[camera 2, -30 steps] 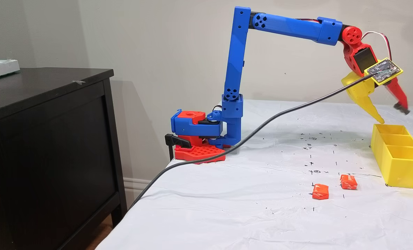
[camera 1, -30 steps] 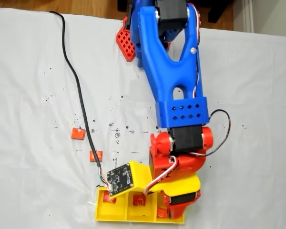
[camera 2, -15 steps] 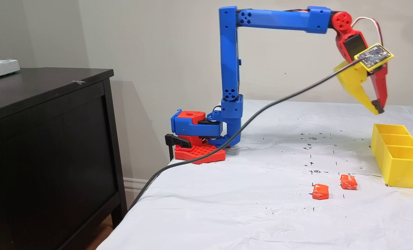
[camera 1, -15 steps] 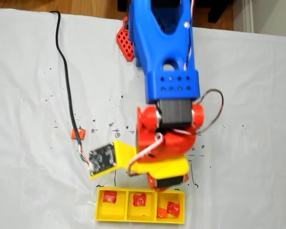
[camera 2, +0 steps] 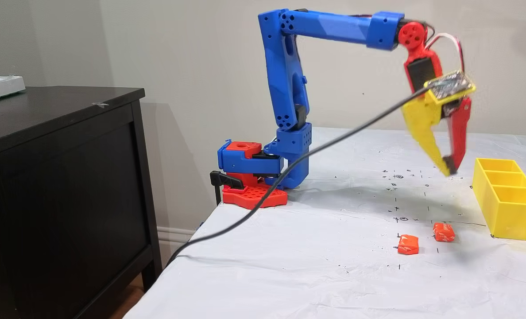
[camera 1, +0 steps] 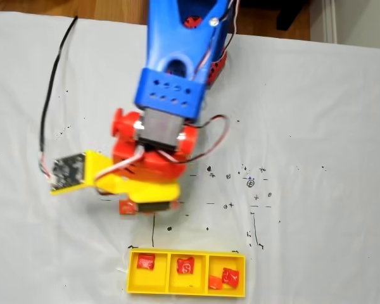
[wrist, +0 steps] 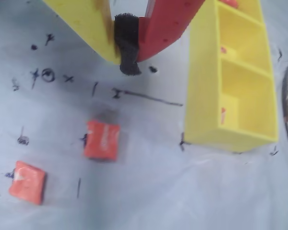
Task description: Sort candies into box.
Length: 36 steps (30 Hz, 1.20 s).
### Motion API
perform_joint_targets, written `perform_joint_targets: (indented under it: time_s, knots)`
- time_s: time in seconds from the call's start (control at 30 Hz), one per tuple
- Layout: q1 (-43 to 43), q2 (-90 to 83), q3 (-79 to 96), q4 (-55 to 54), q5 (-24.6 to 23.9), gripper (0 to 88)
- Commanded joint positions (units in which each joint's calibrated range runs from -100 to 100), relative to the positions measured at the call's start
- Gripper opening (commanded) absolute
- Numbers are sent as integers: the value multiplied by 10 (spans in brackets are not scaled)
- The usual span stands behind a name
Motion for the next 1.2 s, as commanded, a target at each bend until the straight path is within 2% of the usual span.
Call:
perform_joint_targets:
  time_s: [0.0,0.1,0.2,0.27,0.77,1.17]
  knots:
    - [31,-14,-5,-4,24,19]
    - [54,6,-19,10,35,150]
    - [61,60,-51,31,42,224]
    - [62,78,-66,36,46,237]
    - [73,165,-152,56,57,243]
    - [56,238,-198,52,46,241]
